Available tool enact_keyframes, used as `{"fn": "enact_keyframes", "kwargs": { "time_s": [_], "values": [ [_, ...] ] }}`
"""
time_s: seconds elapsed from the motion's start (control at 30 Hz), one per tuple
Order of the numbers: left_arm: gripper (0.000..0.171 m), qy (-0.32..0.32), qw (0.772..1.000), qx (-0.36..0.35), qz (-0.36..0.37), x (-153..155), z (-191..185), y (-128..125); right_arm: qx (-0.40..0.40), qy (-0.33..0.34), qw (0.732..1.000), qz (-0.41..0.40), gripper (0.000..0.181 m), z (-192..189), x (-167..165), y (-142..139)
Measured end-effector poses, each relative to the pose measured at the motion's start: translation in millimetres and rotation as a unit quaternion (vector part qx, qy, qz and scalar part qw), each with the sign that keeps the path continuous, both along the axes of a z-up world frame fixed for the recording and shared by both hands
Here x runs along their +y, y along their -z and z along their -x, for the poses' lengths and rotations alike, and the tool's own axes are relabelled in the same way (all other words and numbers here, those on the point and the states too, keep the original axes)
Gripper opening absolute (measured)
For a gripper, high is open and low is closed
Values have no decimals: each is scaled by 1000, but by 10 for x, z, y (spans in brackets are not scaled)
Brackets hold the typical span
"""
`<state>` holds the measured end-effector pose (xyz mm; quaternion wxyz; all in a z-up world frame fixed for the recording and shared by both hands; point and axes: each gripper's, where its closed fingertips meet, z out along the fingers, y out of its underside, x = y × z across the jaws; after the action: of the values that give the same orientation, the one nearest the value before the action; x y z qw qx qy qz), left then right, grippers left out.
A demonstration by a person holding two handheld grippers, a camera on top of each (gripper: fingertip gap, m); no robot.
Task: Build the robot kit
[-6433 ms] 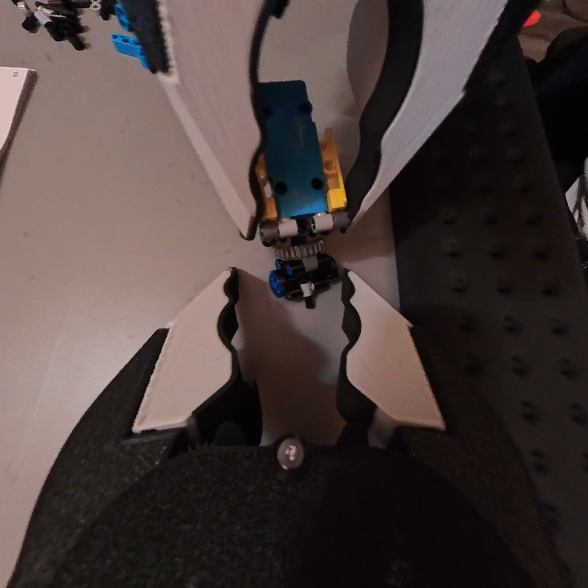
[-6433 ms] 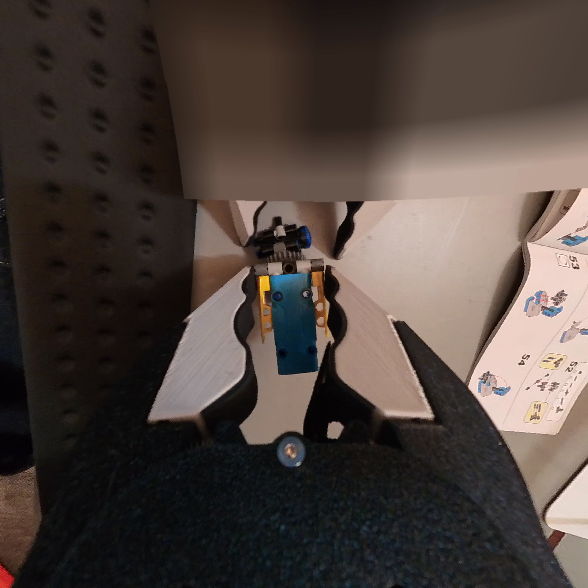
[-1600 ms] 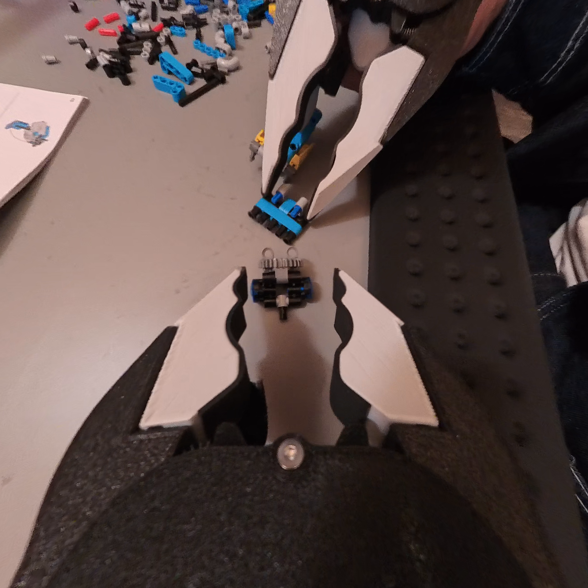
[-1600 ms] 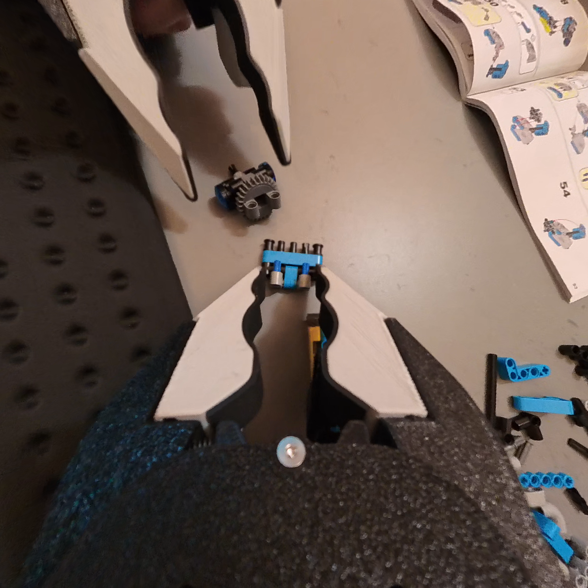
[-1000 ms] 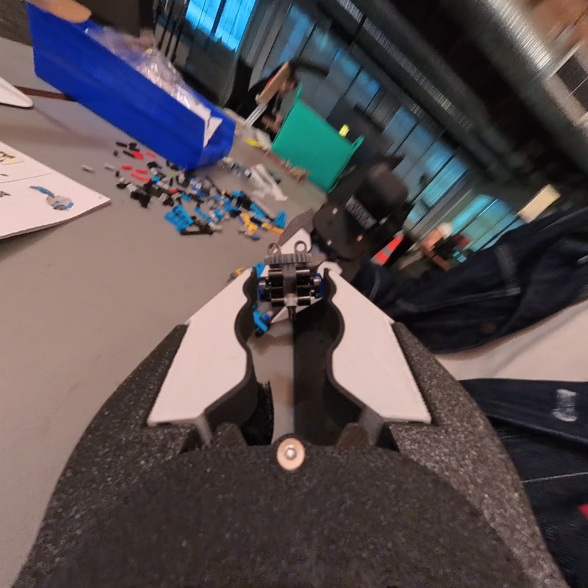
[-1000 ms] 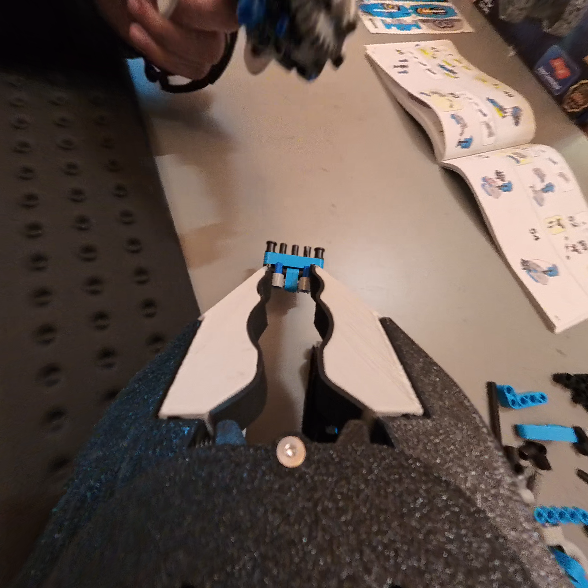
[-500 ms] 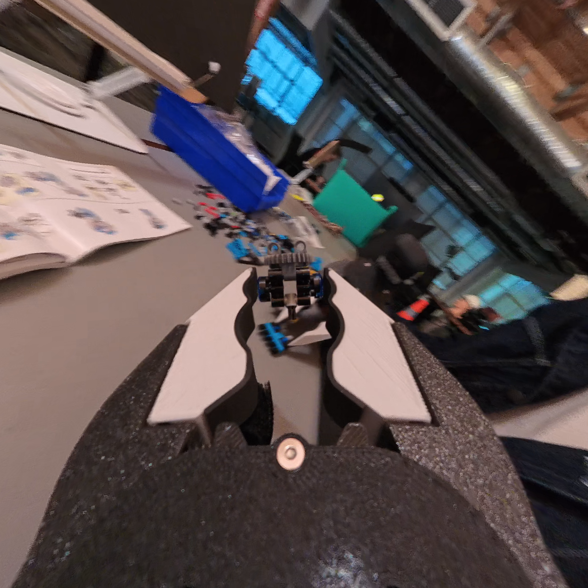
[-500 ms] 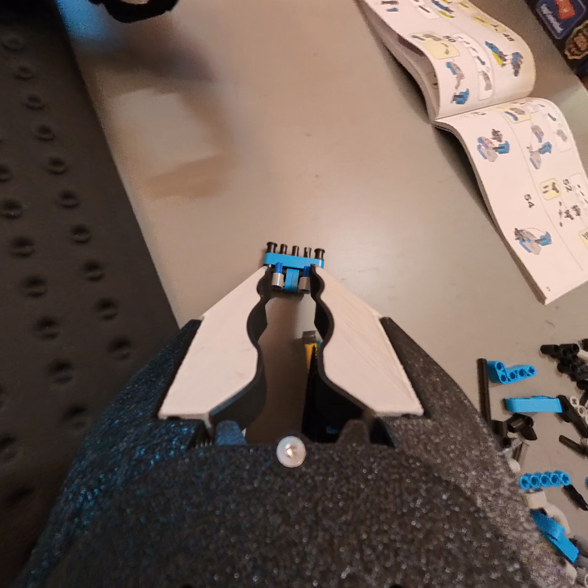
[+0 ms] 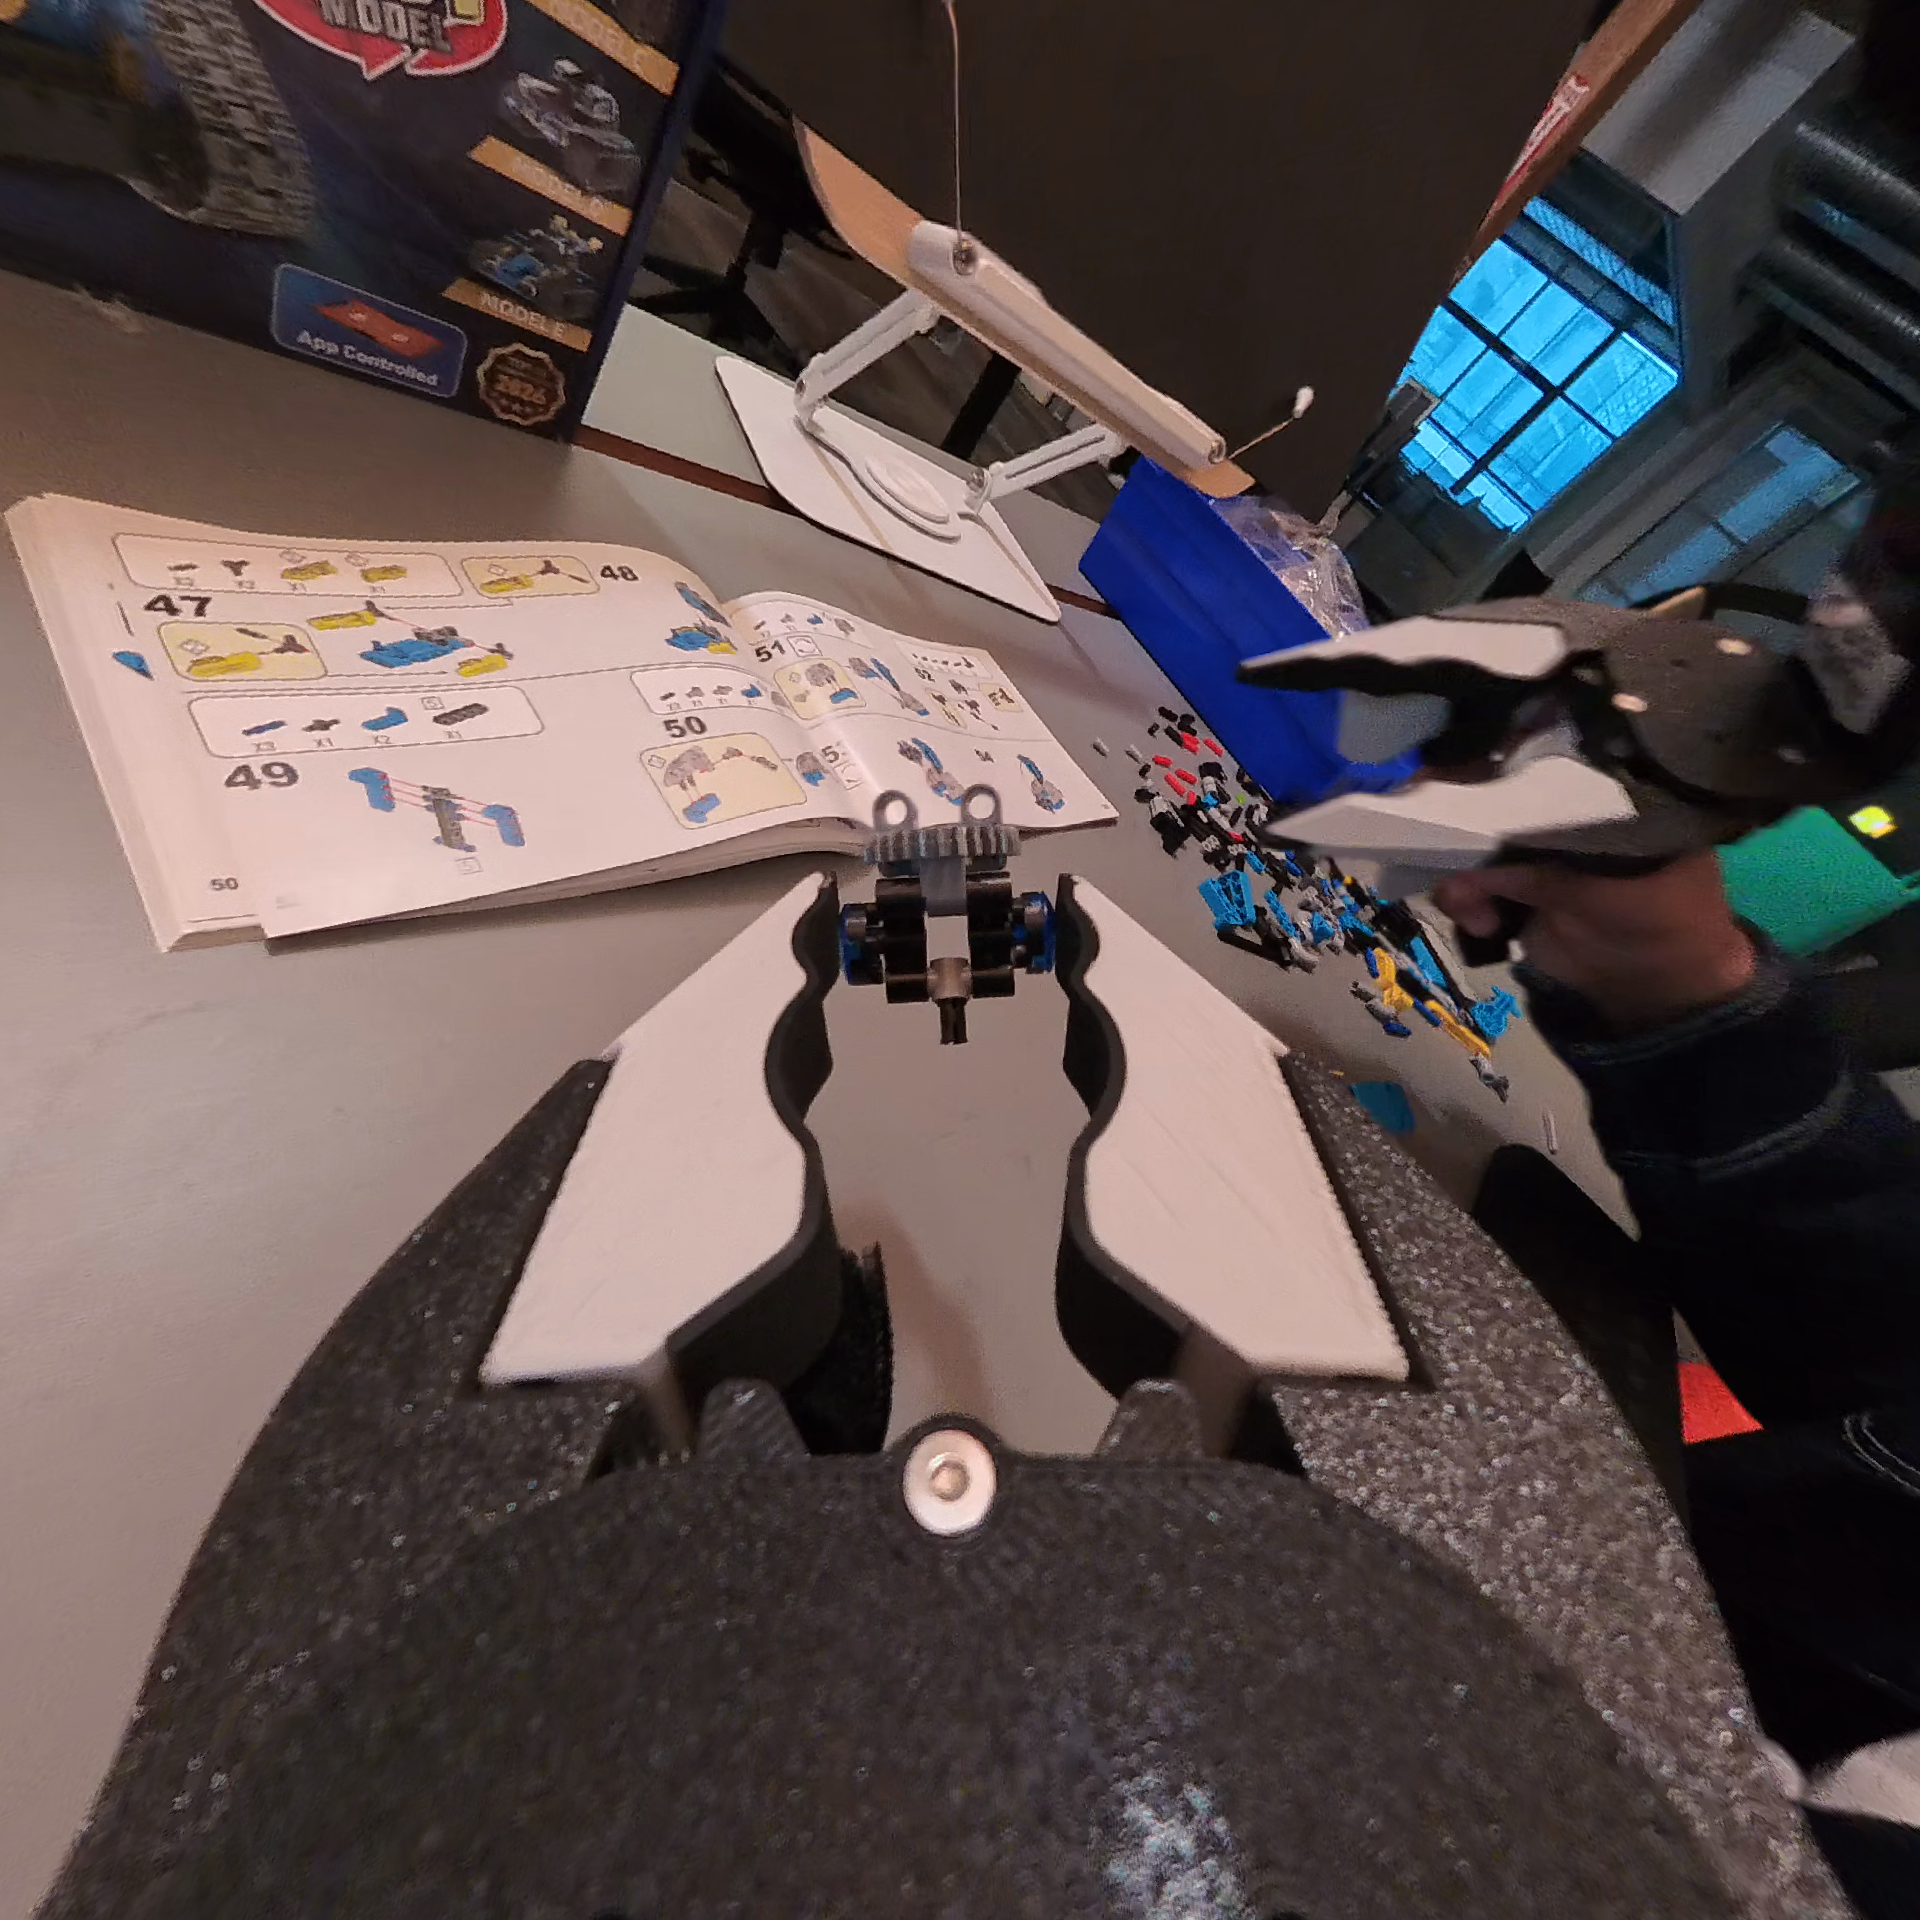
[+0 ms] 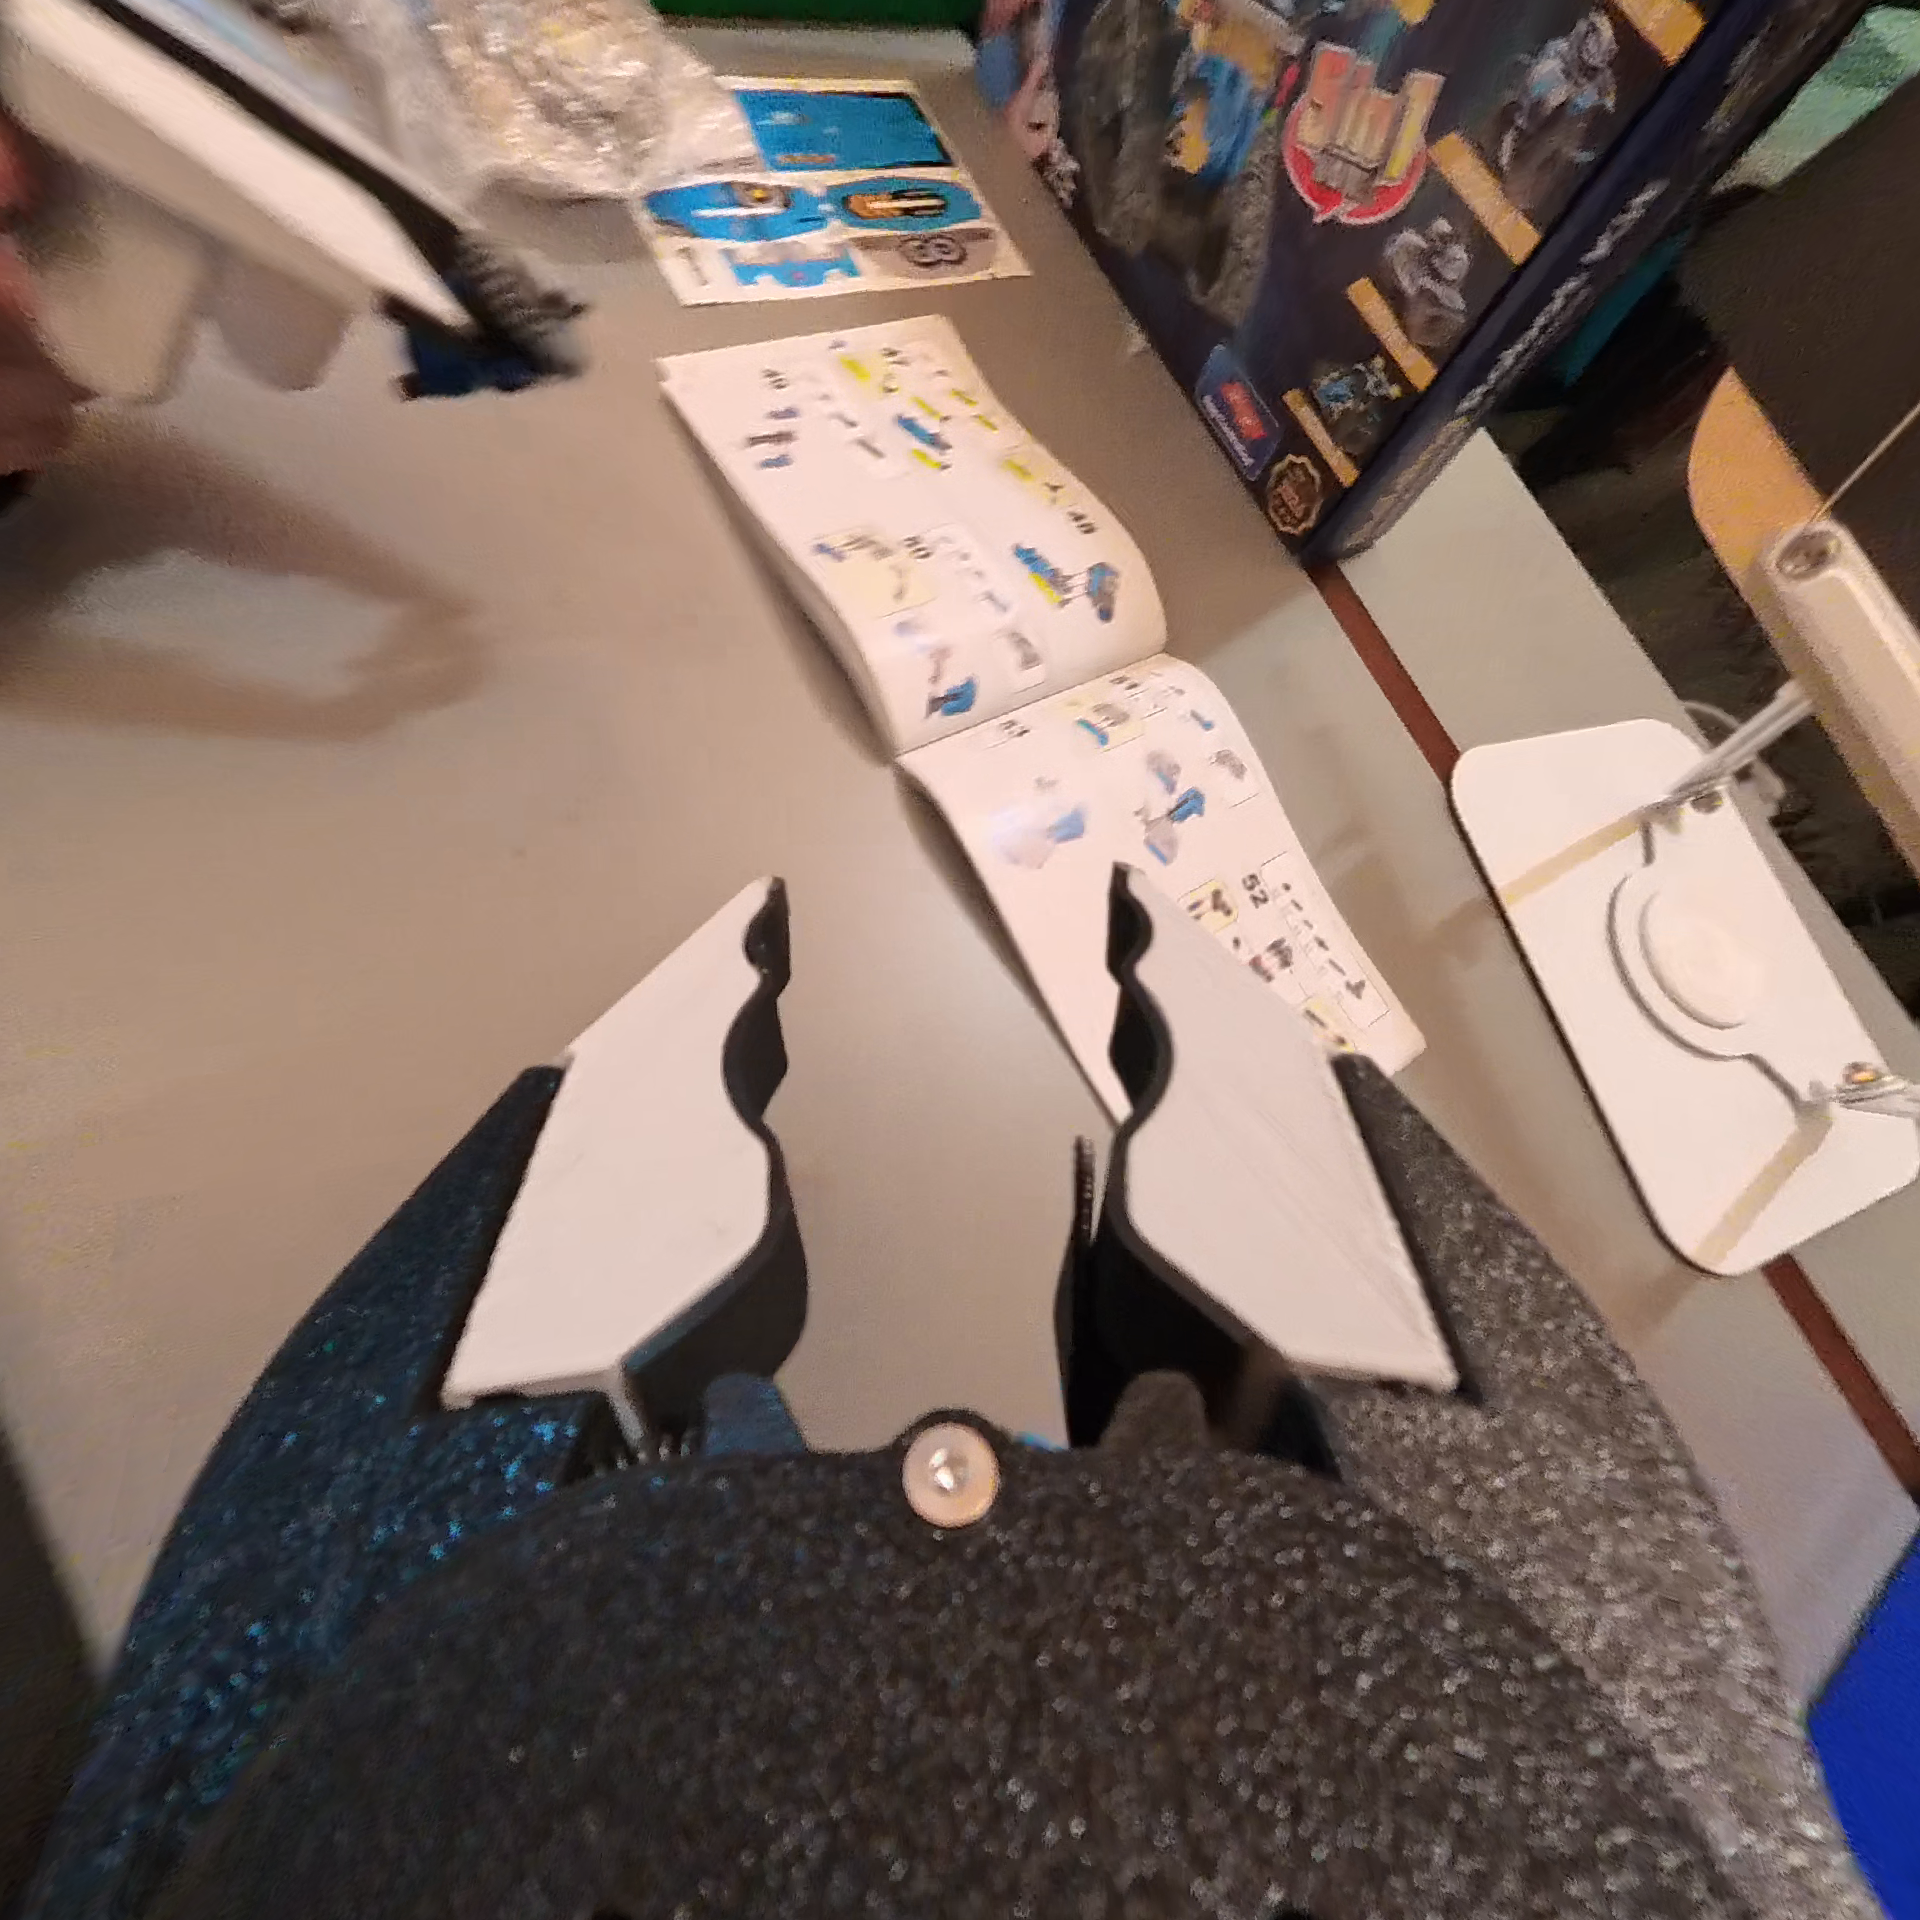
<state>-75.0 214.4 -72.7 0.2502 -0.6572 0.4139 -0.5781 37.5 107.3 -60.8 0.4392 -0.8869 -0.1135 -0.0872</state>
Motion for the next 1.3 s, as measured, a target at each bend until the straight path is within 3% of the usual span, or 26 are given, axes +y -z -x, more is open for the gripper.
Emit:
{"fn": "enact_keyframes", "kwargs": {
  "time_s": [0.1,0.27,0.4,0.5,0.6,0.67,0.77,0.83,0.97,1.17,1.3],
  "values": [
    [42,7,1000,18,-2,26,6,90,25,27,999,-33,63,-126,244,225],
    [42,1,996,52,-76,103,-30,211,-3,15,998,-62,49,-209,171,377],
    [42,11,987,75,-144,28,-99,289,79,1,996,-45,50,-105,187,480],
    [42,34,986,45,-159,-106,-208,217,117,-13,992,-48,50,-19,221,469],
    [42,75,995,-35,-51,-292,-390,-68,158,-66,982,-79,51,240,265,296],
    [41,65,994,-68,46,-302,-536,-218,140,-87,981,-104,53,356,277,188],
    [41,79,967,-101,218,-458,-761,-341,86,-92,979,-163,61,442,275,-8],
    [41,108,947,-114,281,-643,-858,-372,49,-86,977,-189,60,435,256,-99],
    [40,154,937,-127,288,-974,-918,-393,35,-85,978,-185,59,421,227,-55],
    [38,202,917,-121,323,-1152,-883,-358,17,-94,977,-191,32,399,168,-76],
    [38,219,930,-96,281,-1146,-836,-292,17,-111,978,-176,32,456,166,-6]
  ]
}}
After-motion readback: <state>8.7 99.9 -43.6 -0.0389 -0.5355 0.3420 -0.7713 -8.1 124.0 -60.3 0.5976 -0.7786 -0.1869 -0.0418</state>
